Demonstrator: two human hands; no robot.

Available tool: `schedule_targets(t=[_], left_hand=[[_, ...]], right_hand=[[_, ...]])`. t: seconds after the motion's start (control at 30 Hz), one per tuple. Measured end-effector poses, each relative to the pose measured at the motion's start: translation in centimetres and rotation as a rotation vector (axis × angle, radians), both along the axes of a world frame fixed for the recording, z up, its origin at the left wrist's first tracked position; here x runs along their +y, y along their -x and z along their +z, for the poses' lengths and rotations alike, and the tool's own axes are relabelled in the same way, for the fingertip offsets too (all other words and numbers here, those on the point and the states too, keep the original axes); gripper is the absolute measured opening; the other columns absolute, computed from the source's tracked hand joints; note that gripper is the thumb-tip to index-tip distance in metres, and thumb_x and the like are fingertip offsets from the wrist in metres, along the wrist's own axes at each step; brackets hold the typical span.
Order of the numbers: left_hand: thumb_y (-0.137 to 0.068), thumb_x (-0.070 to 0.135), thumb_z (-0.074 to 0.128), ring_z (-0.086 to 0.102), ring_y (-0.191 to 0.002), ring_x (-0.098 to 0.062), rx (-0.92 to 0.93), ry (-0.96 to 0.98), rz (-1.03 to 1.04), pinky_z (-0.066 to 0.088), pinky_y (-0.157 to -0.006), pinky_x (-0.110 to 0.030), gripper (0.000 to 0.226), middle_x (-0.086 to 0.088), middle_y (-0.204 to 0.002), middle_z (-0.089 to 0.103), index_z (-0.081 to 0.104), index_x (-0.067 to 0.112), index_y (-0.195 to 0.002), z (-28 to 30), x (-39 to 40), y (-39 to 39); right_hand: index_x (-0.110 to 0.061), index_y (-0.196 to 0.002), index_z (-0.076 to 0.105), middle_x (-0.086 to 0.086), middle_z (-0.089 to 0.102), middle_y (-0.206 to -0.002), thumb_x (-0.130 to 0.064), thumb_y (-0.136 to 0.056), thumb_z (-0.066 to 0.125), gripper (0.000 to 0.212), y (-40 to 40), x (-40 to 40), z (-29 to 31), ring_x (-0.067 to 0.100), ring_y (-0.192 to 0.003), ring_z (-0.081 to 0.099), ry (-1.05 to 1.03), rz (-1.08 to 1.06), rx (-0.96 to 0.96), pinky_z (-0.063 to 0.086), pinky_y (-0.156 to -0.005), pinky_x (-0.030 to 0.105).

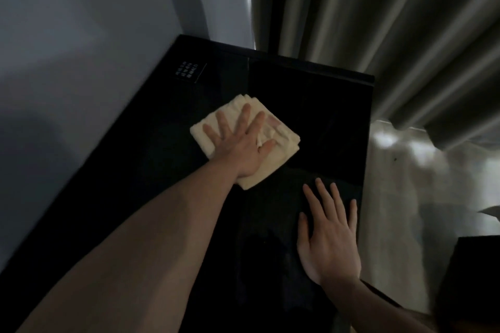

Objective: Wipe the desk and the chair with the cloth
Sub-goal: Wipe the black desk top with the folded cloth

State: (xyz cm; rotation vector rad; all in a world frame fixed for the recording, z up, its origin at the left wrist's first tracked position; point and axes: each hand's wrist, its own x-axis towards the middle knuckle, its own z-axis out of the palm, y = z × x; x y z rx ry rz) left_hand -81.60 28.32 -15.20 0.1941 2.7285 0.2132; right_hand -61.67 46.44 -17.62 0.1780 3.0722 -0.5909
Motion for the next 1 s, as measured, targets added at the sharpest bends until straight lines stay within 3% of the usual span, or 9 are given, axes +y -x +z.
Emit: schedule_targets(t=[0.6,0.8,1.0], left_hand=[[-0.094,0.082,0.02,-0.026,-0.153,-0.047,0.059,-0.041,0.022,-0.017,-0.115,-0.075,0.079,0.015,-0.171,-0.023,-0.006,0.052,-0.162,-0.1,3.9,15.5],[-0.088,0.088,0.022,-0.021,-0.157,-0.039,0.061,-0.028,0.034,-0.014,-0.121,-0.068,0.085,0.016,-0.173,-0.015,-0.001,0.052,-0.162,0.3,2.9,15.8],[-0.088,0.09,0.019,-0.01,-0.161,-0.031,0.075,0.015,0.083,-0.006,-0.125,-0.062,0.087,0.014,-0.174,-0.012,-0.001,0.051,-0.163,0.5,-1.8,14.2]], right_hand=[[-0.033,-0.163,0.035,-0.012,0.018,-0.175,-0.046,-0.104,0.039,0.061,0.1,0.2,-0.6,0.016,-0.164,0.007,-0.013,0.02,0.037,0.01,-0.127,0.057],[-0.039,-0.166,0.023,-0.019,0.004,-0.176,-0.05,-0.107,0.031,0.06,0.2,0.1,0.2,0.01,-0.162,-0.01,0.004,0.027,-0.051,0.005,-0.131,0.056],[-0.038,-0.166,0.023,-0.017,0.003,-0.176,-0.049,-0.106,0.028,0.062,0.2,0.2,0.5,0.01,-0.162,-0.012,0.006,0.027,-0.057,0.001,-0.131,0.056]])
